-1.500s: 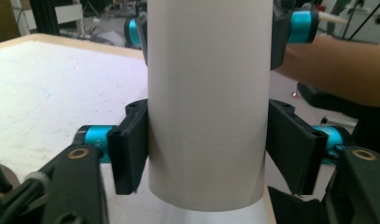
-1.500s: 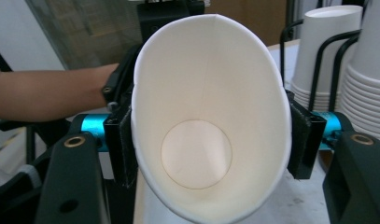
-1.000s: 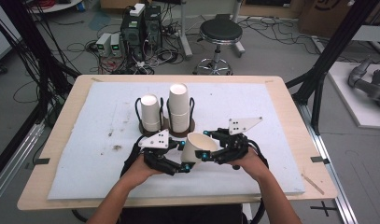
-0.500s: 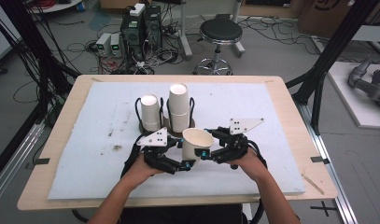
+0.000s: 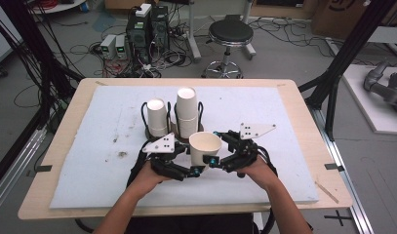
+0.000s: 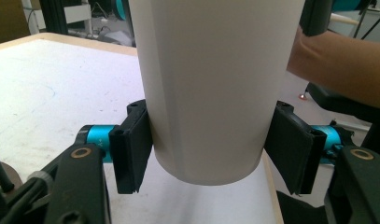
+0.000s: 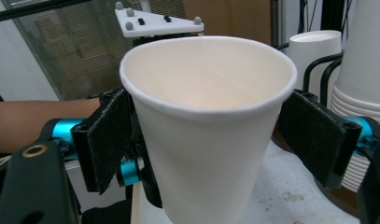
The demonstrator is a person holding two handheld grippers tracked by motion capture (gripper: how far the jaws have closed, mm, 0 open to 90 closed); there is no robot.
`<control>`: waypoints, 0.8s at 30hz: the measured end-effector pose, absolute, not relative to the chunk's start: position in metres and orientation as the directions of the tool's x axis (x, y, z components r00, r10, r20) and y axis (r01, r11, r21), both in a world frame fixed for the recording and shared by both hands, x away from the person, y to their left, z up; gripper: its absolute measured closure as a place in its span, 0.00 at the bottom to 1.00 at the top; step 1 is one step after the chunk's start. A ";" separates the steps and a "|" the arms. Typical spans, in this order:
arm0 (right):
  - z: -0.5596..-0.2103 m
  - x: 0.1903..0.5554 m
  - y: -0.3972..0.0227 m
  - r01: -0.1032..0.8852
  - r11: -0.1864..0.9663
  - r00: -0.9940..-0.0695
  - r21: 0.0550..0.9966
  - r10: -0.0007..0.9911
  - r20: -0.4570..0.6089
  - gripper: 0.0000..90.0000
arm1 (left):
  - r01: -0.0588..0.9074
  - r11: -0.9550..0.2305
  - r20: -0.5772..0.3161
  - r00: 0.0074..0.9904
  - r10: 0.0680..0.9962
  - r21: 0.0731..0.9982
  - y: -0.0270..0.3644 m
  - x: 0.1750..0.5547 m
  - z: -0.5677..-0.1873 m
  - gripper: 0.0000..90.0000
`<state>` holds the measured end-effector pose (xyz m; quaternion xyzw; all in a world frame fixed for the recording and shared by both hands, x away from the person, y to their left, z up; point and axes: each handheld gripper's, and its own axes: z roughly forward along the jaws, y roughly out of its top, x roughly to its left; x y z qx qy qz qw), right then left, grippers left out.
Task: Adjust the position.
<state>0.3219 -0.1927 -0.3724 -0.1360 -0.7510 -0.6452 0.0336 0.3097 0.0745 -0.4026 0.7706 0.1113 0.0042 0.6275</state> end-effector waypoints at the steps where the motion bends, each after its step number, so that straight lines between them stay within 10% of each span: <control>1: -0.373 0.322 -0.192 0.248 0.125 -0.959 0.961 0.171 0.225 0.21 | 0.164 -0.182 -0.132 0.975 0.176 0.970 0.075 0.310 -0.402 0.39; 24: -0.374 0.320 -0.187 0.164 0.150 -0.978 0.975 0.156 0.141 0.41 | 0.156 -0.184 -0.122 0.975 0.184 0.970 0.070 0.309 -0.404 0.39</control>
